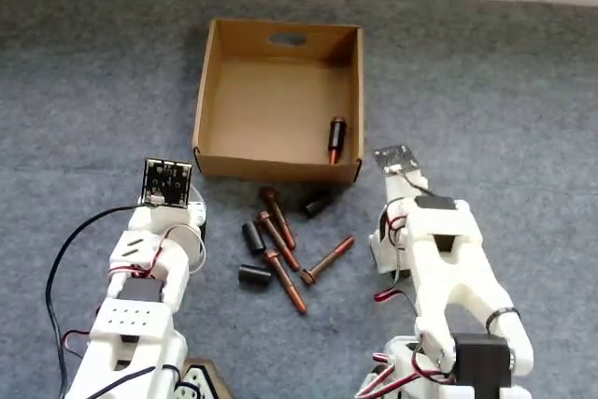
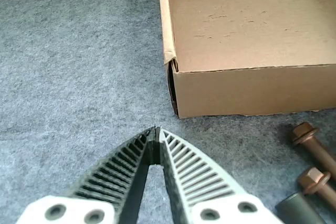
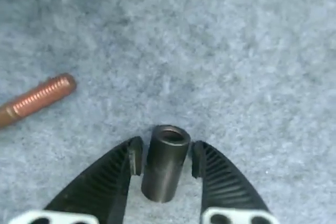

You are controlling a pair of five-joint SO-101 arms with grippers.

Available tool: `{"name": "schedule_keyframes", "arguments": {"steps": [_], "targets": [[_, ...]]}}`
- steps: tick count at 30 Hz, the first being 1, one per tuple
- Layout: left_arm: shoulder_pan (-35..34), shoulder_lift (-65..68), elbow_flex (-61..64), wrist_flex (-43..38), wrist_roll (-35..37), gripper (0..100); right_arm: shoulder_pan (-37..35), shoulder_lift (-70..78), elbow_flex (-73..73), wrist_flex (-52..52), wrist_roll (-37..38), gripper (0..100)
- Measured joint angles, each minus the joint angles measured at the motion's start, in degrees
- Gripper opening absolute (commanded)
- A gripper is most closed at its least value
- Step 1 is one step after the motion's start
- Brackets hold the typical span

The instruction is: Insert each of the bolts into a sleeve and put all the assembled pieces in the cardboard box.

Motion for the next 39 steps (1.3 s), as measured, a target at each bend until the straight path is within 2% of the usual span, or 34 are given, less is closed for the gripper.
{"name": "schedule_keyframes", "arguments": {"steps": [2,7,14,18,22,28,33,39], "targets": [[0.0,0.0,0.0,0.0,0.0,2,0.18,0.09,-0.09,0.0,0.0,0.6],[0.0,0.0,0.0,0.0,0.0,2,-0.26,-5.19,0.0,1.14,0.0,0.7],[0.0,0.0,0.0,0.88,0.0,2,-0.26,-26.2,0.53,8.53,-0.35,0.7],[0.0,0.0,-1.67,7.12,0.0,2,-0.26,-41.14,6.15,8.62,-6.24,0.7],[0.0,0.0,-4.57,14.07,0.0,2,-0.26,-55.12,16.09,3.16,-11.6,0.7],[0.0,0.0,-5.36,16.0,-0.09,3,-0.26,-70.95,29.89,-1.14,-14.15,0.7],[1.76,0.0,-7.91,19.25,-4.75,12,-0.26,-77.71,34.29,-0.97,-14.33,0.7],[2.29,0.0,-19.69,32.79,-5.36,14,-0.26,-80.0,34.9,0.26,-14.51,0.7]]}}
